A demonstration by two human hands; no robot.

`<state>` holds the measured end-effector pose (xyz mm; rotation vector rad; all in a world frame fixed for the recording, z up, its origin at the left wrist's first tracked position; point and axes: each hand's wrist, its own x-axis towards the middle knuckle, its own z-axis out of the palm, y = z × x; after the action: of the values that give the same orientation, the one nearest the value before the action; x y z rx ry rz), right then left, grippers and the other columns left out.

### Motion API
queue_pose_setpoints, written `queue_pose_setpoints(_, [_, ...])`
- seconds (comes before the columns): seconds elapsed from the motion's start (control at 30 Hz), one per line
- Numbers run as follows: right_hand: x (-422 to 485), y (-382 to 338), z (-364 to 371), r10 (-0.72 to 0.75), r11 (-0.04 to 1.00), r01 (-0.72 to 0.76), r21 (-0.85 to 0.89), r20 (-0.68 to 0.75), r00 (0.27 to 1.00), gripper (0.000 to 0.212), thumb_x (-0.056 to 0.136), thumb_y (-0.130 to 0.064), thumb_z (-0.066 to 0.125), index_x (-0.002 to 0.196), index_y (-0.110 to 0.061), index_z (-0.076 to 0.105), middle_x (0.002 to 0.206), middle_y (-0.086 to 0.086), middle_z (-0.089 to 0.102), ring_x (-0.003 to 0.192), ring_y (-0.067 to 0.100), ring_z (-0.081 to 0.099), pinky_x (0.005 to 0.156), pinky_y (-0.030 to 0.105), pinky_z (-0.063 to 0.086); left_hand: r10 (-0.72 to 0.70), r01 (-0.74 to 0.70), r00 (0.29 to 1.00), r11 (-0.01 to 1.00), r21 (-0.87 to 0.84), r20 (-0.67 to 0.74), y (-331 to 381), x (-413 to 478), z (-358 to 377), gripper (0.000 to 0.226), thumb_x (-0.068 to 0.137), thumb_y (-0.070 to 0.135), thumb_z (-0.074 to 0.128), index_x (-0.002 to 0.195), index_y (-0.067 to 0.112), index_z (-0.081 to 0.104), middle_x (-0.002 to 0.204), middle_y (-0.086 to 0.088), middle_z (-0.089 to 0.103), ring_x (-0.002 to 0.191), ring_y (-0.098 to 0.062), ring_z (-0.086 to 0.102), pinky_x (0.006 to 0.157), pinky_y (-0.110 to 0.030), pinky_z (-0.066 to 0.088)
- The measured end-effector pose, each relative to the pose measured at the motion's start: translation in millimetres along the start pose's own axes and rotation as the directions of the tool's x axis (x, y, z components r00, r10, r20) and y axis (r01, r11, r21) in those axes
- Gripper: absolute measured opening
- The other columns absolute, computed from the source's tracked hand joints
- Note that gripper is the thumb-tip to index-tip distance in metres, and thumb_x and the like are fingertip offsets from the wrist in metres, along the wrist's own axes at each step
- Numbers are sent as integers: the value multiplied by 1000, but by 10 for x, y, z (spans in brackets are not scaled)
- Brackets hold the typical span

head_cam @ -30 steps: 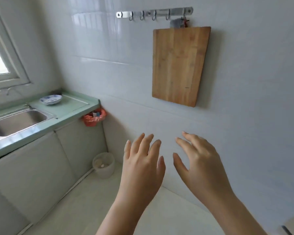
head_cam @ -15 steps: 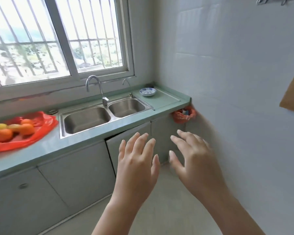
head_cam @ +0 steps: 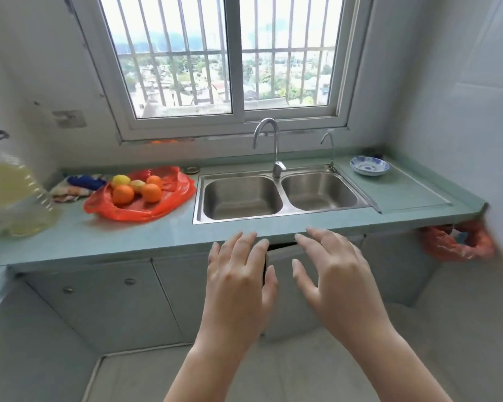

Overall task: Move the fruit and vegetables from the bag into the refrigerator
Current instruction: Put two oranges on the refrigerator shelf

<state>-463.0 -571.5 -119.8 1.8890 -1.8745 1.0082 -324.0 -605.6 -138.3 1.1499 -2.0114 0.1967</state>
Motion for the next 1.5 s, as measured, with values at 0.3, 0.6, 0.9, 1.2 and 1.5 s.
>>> queue_pose_setpoints(0.3, [1098,-70,978,-214,959,201,199,43,976,44,76,-32,42,101,-8,68,104,13,68,94,31,65,80,45,51,-210,218,975,967,134,-77,-696,626,304,37,78,30,44,110,14,55,114,-9,63,114,-23,49,97,-53,36])
queue_pose_setpoints(0.6, [1668,-727,2065,-361,890,323,321,65,930,32,68,-21,62,95,-8,69,100,13,69,88,33,66,75,44,52,-396,416,909,876,242,-127,-1896,735,272,42,79,32,42,118,16,48,116,-6,63,114,-25,55,99,-47,30])
queue_pose_setpoints(0.9, [2397,-1793,3097,-376,890,329,317,98,922,33,69,-21,61,98,-7,69,100,13,69,91,34,66,79,45,51,-423,434,901,870,235,-98,-3554,1072,118,45,81,30,41,117,8,55,116,-10,62,114,-29,55,95,-51,42])
queue_pose_setpoints(1.2, [2852,-2282,4051,-362,891,273,362,208,909,33,73,-15,72,104,-6,67,105,14,67,95,37,63,78,49,53,-472,470,880,855,216,-46,-4744,1219,269,43,83,31,40,119,11,52,119,-9,61,115,-27,54,96,-51,43])
queue_pose_setpoints(1.5, [3424,-2235,5027,-359,897,252,363,264,895,36,64,-9,79,98,-5,68,96,12,68,85,37,64,71,45,53,-533,522,846,835,176,15,-5701,1704,812,46,82,32,40,120,10,56,124,-10,58,119,-29,51,96,-53,42])
